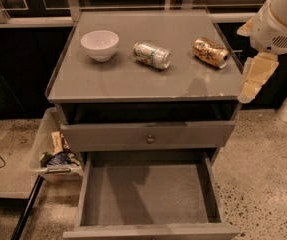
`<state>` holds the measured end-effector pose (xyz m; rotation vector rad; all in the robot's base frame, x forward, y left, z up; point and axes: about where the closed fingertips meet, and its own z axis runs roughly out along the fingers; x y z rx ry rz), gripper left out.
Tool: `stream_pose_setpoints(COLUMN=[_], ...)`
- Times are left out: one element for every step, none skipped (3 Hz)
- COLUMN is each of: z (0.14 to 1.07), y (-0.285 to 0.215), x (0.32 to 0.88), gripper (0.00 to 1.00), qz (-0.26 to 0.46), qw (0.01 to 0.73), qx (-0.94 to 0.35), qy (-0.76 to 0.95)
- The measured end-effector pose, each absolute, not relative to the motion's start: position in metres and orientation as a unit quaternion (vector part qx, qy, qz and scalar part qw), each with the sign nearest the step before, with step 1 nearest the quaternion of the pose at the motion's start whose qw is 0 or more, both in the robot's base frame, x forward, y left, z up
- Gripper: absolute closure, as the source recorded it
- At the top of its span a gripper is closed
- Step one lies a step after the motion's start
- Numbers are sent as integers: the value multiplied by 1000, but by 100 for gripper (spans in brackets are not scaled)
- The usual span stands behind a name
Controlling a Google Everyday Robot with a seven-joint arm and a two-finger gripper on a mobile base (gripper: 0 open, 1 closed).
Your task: Place orange can into middle drawer
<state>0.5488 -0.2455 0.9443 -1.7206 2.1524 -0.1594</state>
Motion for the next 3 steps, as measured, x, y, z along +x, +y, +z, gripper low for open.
stream_pose_setpoints(z=[923, 922, 916], y=[-269, -269, -271], x=[616, 617, 649], gripper=[0, 0, 0], qz=[-81, -81, -77], qw=[222, 222, 251], qx=[-632, -632, -626], qy=[738, 738, 734])
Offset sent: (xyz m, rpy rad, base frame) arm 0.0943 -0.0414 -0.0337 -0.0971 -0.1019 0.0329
